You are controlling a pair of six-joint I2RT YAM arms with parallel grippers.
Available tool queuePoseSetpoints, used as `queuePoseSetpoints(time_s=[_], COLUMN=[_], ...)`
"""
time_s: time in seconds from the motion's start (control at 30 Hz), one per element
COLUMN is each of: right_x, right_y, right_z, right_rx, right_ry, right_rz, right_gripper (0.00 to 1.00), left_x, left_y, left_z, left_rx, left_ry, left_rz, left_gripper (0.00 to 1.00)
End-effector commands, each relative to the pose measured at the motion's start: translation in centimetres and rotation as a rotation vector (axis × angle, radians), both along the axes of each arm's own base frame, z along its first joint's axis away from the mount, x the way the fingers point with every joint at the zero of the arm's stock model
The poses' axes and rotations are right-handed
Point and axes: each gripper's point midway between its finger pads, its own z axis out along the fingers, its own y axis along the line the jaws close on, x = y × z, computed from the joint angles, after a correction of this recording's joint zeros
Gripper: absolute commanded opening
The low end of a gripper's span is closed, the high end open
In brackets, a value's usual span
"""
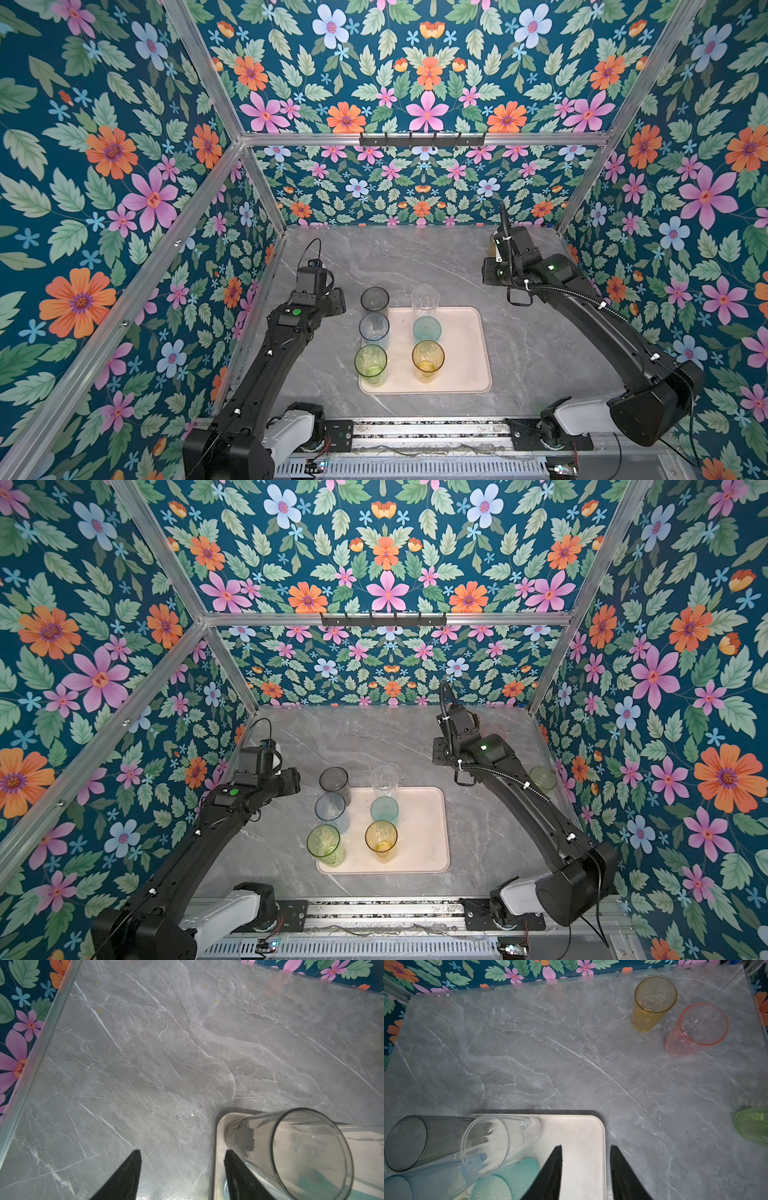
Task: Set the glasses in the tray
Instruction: 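Raise the right gripper and move it above the yellow glass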
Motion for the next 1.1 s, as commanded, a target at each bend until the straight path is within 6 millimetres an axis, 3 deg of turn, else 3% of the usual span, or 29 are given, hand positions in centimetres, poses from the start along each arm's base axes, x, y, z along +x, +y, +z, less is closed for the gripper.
queuePoseSetpoints(time_s=[0.0,0.43,0.6,1.07], right_x=[1.6,9.4,12.1,16.3], right_y=[-0.4,-4.5,-6.4,-13.2], right_z=[0.5,-1.3,-2.9,-6.0], right_rx=[0.024,0.051,0.063,0.081], right_ry=[-0.025,-0.017,0.018,0.063], right_rz=[0.012,-0.101,-0.147,-0.3], right_gripper=[0.4,0.41,0.42,0.42], left_x=[-0.4,-1.0,-0.9,-0.8], left_y=[0.0,1.1,1.2,1.5], left_z=[0.3,0.6,0.2,-0.4], left_rx=[-0.007,0.05,0.051,0.049], left_ry=[0.003,-0.015,-0.022,-0.006], left_rz=[0.003,0.019,0.03,0.04], left_gripper=[0.67,0.67,0.67,0.67])
